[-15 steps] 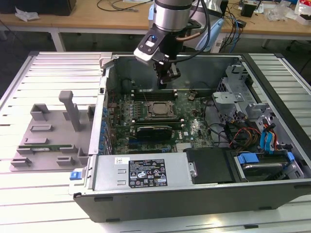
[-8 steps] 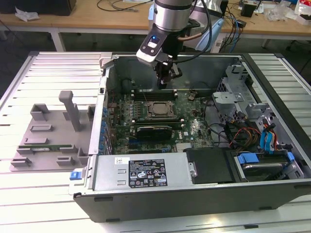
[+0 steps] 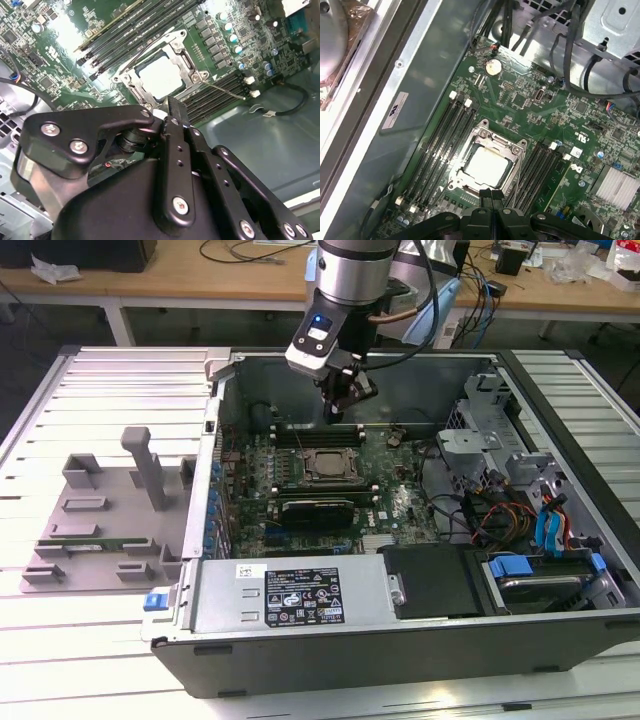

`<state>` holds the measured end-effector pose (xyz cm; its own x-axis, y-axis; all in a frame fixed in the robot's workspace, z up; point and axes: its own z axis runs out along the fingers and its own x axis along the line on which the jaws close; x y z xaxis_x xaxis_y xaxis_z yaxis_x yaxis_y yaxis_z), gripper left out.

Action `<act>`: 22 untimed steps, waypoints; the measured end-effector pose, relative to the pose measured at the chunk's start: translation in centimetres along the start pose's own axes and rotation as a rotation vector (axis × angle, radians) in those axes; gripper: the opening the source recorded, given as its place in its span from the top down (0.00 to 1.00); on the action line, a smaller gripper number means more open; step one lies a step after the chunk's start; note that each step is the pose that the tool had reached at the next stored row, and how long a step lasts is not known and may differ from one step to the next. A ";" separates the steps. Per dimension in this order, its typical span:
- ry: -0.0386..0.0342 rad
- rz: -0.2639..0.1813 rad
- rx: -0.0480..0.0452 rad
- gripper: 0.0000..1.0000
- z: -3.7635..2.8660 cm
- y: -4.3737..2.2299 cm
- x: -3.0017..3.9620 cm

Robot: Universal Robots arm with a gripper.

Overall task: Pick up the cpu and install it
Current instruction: 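Install the first cpu locking lever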

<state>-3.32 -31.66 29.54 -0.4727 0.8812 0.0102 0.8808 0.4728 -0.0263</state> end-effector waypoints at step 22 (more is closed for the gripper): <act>-0.0057 -0.216 0.0022 0.89 0.00 0.00 0.00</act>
<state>-3.32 -31.66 29.54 -0.6507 0.7592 0.0102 0.7588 0.6507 -0.0263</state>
